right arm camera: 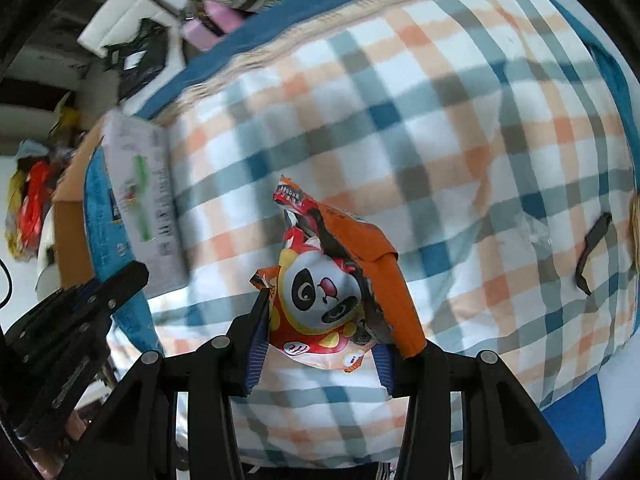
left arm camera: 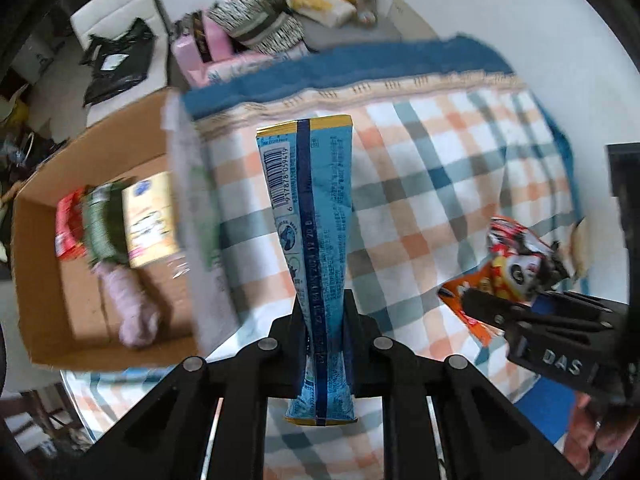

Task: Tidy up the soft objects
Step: 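Carry the blue stick and panda bag into the box and release both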

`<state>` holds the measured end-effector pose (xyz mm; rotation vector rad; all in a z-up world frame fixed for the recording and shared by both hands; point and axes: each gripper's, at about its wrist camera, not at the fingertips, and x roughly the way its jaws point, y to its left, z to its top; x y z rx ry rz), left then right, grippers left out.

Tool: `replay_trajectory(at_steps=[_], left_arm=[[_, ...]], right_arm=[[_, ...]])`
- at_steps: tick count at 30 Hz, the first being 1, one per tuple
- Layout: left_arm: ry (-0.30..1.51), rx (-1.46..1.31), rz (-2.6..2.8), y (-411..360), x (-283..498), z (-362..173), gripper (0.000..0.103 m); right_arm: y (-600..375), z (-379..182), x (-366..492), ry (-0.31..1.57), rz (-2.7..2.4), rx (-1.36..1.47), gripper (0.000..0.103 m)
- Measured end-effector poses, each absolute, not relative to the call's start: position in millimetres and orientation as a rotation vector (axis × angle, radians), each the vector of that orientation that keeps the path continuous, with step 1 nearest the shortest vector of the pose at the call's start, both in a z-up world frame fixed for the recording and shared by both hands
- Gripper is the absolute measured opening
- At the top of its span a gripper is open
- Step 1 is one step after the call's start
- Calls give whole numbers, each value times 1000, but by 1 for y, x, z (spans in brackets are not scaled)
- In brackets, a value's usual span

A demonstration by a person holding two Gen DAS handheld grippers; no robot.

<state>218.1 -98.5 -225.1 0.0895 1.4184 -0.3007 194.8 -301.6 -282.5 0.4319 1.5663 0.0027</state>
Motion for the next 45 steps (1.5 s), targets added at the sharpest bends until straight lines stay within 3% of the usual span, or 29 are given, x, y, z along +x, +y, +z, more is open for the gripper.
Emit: replay_trajectory(at_steps=[11,18,30,45], left_arm=[[1311,-13,-169,22,207,-166,12],[1284,-4,-68,98,218,-165,12],[1383,-3,-20,176,268,-223,12],[1597,-27,-50,184,296,-315,16]], right_arm=[[-167,-207,210,1474,239,295,47],[-81,-201,225,1480,304,218,47],[-8,-255,269,1578,214,94,47],[12,-311,287,1689,149,63,48]])
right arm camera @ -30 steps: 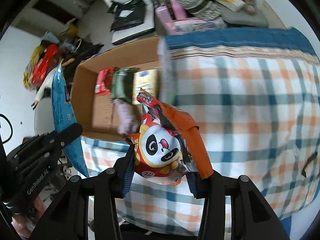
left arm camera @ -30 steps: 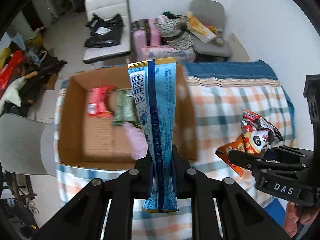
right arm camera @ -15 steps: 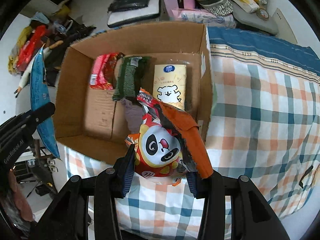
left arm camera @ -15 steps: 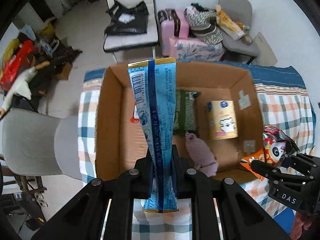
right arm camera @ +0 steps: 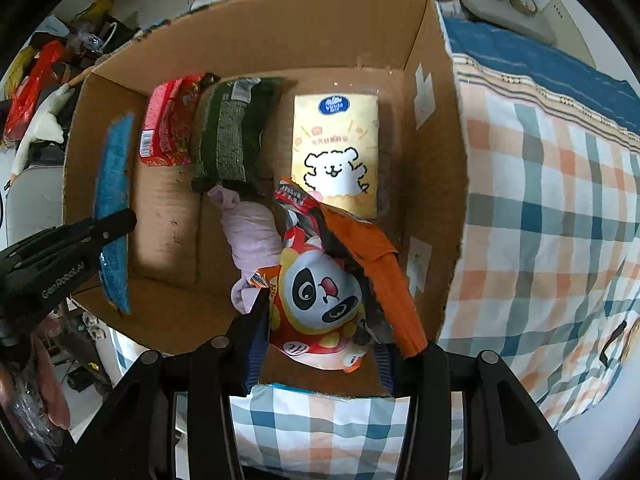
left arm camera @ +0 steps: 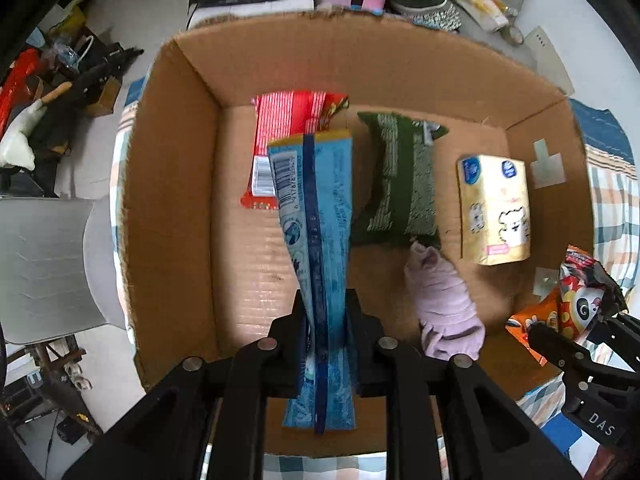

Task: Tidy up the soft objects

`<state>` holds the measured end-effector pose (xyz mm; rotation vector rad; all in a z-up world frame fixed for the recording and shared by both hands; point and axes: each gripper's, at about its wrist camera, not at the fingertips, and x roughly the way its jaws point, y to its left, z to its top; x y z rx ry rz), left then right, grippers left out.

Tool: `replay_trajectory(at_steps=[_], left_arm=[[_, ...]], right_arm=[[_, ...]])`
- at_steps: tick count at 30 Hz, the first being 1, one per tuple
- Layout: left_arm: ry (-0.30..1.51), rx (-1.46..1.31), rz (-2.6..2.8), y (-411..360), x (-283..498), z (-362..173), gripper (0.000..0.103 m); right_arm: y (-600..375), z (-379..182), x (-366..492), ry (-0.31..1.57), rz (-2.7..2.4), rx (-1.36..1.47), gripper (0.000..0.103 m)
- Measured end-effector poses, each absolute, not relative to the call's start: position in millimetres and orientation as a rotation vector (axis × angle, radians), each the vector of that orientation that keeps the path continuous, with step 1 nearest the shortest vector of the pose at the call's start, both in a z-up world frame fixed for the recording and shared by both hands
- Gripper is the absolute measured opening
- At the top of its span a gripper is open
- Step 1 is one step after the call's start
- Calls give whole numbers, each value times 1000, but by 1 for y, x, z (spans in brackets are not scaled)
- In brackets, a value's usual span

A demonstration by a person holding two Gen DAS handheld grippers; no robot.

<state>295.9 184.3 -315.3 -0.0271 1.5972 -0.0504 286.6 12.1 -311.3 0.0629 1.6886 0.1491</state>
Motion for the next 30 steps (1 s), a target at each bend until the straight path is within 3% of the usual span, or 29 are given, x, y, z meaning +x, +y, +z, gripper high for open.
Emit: replay_trajectory(at_steps=[3,6,8,17,20,22,24,30], left_arm=[[1607,-44,-46,185,294,-317,20],[1605,-70,-55,188,292,-314,31],[1593,-81,-59,191,291,-308,32],[1513,-113,-39,204,277,-274,50],[1480,-113,-33,204,274,-263,65],[1454,-100,-18,204,271,-255,80],[1428,-83,-1,204,267,-246,89],[1371,-61,32,200,258,-231,92]], right_arm=[[12,-316,285,1698,138,59,48],[12,-317,284,1705,132,65,59],[12,-316,284,1700,128,70,61],[17,-299,281,1656,122,81,96],[18,-290,279,1622,107,78,103],[18,-283,278,1598,100,82,103],[18,-278,277,1575,85,67,103],[18,-266,273,1533,70,56,103]])
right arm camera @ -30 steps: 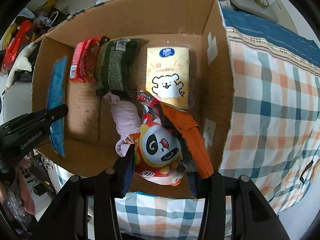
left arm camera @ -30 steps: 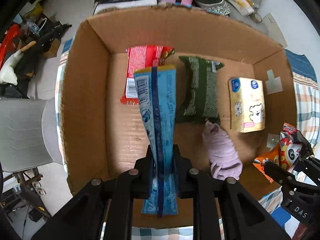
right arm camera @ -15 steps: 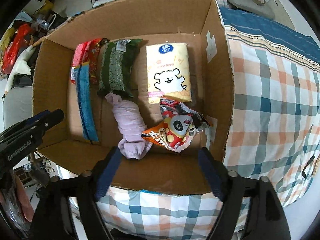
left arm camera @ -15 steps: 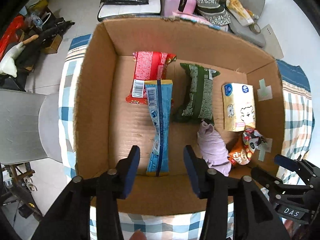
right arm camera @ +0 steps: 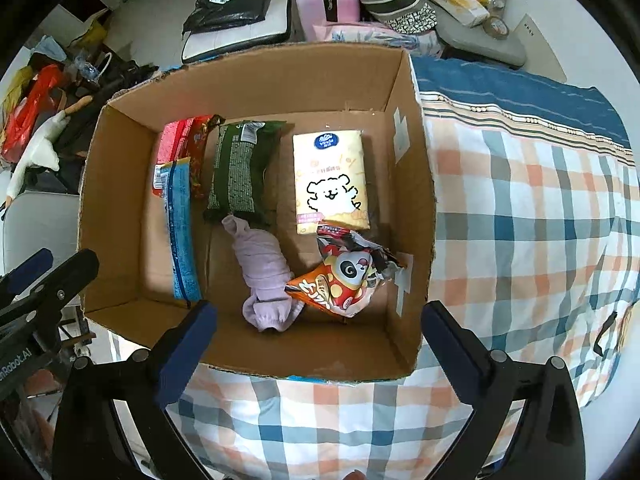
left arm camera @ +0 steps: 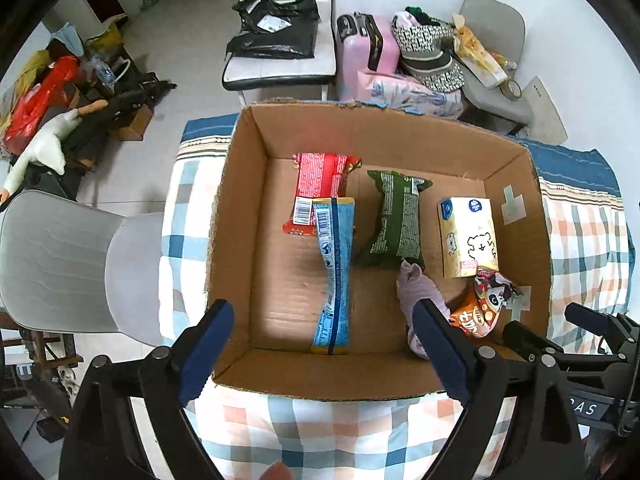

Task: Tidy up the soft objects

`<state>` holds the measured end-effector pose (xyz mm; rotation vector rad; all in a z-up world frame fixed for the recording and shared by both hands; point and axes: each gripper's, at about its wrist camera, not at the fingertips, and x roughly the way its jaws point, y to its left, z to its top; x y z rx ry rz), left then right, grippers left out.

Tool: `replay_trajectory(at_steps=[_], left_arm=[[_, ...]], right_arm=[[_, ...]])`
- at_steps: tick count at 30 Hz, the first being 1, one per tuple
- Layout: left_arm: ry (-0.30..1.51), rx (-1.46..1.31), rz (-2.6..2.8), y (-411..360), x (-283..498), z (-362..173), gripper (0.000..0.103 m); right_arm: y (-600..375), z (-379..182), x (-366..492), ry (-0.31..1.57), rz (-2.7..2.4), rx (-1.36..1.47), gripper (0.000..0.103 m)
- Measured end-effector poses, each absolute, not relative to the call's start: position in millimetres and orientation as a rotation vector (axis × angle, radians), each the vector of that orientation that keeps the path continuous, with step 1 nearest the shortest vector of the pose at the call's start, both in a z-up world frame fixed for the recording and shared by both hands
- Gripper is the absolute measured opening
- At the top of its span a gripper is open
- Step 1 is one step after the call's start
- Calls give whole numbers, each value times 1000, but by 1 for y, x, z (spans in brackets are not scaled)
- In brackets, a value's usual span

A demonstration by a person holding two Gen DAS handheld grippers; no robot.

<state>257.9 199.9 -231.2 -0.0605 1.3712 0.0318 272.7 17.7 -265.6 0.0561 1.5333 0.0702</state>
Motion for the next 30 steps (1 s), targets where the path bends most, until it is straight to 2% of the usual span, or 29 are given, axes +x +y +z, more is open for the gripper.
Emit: replay_trajectory(at_steps=[7,20,30], left_arm=[[1320,-75,52,197,239,-209,92],[1092,-68,65,183,152,-88,92],[1009,-54,59,177,106,-40,92]], right_arm=[[14,-242,258,1480,74,61,103],[-6,-107,171,1189,66,41,103],[-13,-34,109,1057,68,33,103]])
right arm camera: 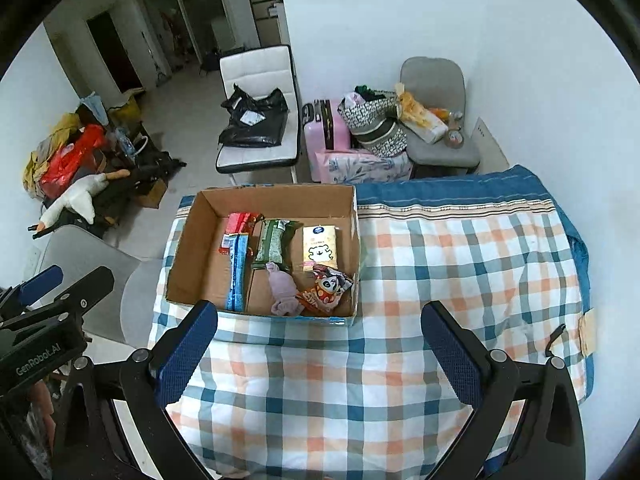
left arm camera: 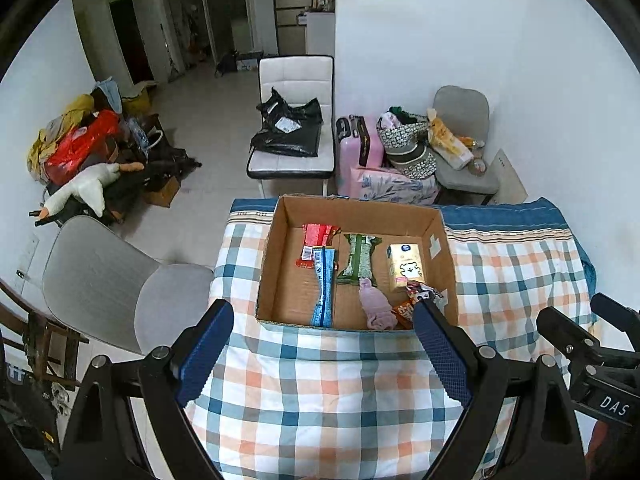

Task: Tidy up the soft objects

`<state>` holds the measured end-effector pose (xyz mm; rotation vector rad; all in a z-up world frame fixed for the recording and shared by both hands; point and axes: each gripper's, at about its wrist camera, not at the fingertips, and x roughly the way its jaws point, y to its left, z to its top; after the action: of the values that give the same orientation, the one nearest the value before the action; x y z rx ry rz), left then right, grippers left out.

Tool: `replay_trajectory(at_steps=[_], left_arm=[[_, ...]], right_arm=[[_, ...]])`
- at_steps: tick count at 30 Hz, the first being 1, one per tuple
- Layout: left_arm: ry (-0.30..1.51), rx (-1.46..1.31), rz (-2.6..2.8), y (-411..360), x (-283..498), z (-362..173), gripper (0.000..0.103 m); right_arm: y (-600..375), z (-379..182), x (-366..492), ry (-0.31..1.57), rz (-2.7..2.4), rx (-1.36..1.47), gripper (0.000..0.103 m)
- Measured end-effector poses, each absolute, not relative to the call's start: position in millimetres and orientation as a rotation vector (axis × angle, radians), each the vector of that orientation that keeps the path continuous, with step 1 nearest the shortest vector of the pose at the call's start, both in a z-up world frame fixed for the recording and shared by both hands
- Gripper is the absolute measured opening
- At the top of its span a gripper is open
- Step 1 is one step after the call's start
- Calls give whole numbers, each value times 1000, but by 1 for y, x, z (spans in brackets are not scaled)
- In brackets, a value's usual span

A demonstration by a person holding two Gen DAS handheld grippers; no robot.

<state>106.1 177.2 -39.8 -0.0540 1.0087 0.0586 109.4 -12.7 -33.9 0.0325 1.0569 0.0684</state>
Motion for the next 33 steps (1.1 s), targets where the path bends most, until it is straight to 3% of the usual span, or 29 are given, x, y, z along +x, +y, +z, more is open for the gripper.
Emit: replay_trajectory(at_steps=[33], left_arm=[[956,-36,63,167,68,-13,92]], right_arm=[[-21,19,67,990,54,19,103]])
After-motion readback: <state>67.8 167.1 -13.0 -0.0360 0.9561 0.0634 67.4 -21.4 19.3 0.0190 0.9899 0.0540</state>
